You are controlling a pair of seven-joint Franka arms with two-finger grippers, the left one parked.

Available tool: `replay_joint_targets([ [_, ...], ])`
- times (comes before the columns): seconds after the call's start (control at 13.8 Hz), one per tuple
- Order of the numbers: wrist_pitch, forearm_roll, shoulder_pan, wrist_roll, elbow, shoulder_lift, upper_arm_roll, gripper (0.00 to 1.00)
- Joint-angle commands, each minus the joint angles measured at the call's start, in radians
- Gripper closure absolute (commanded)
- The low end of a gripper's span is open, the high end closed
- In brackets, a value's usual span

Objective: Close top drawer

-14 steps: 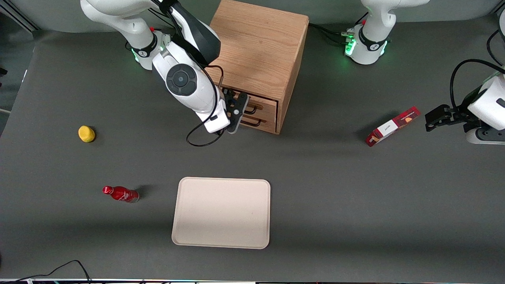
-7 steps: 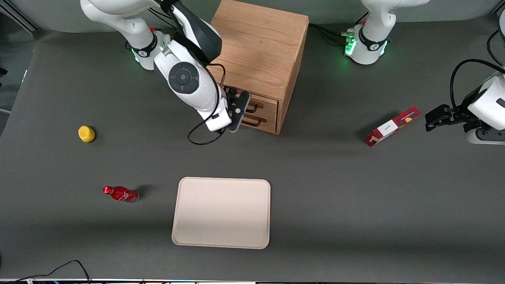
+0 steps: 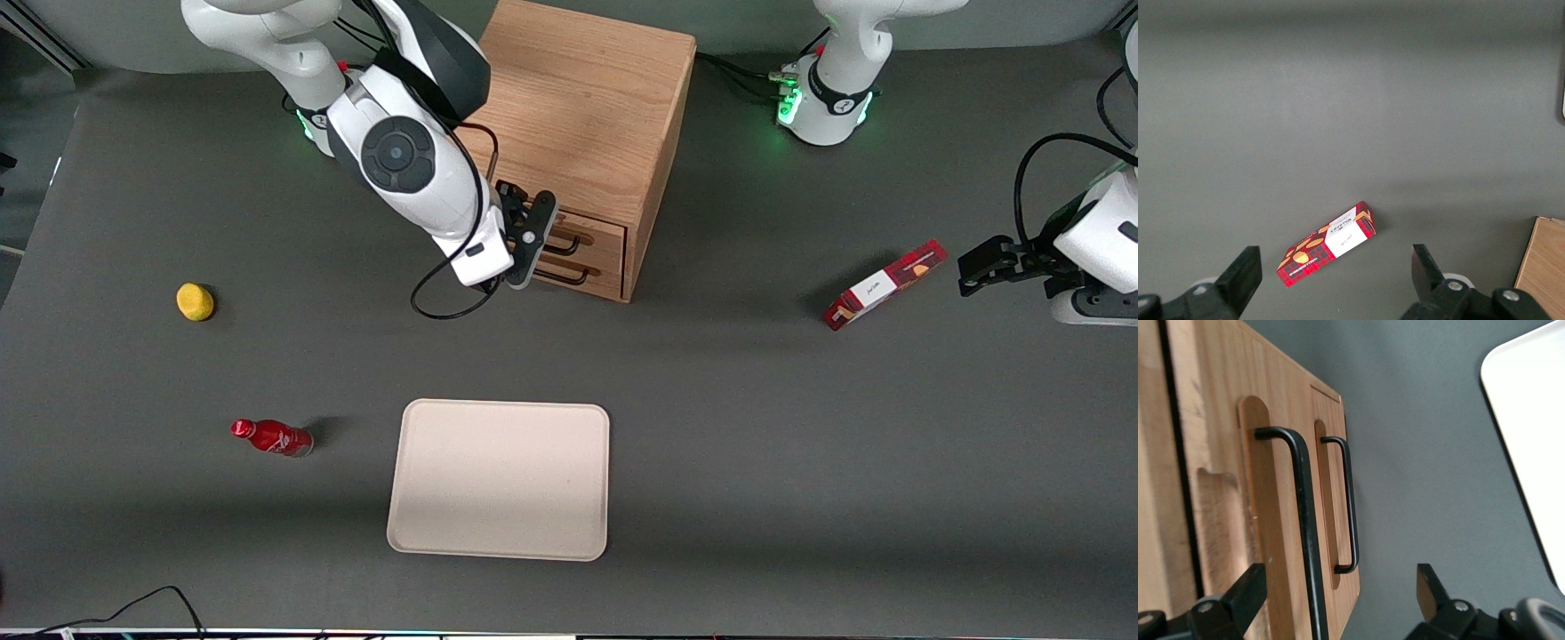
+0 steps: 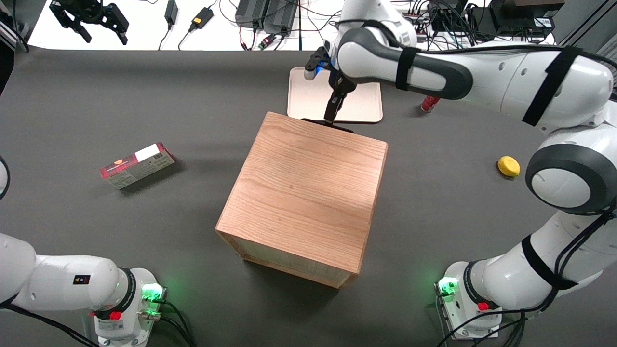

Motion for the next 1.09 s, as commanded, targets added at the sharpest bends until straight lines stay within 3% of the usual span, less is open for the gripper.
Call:
replay_joint_targets([
  [0.0, -0.027, 0.054, -0.028, 0.015, 0.038, -0.029, -0.006, 0.00],
  [0.29, -0.053, 0.117, -0.064, 0.027, 0.025, -0.167, -0.142, 0.00],
  [0.51, -0.057, 0.119, -0.206, 0.059, -0.011, -0.232, -0.155, 0.00],
  [0.58, -0.076, 0.116, -0.252, 0.061, -0.011, -0.250, -0.160, 0.00],
  [0.8, -0.161, 0.102, -0.265, 0.139, -0.015, -0.294, -0.288, 0.00],
  [1.02, -0.230, 0.042, -0.311, 0.266, -0.025, -0.351, -0.368, 0.00],
])
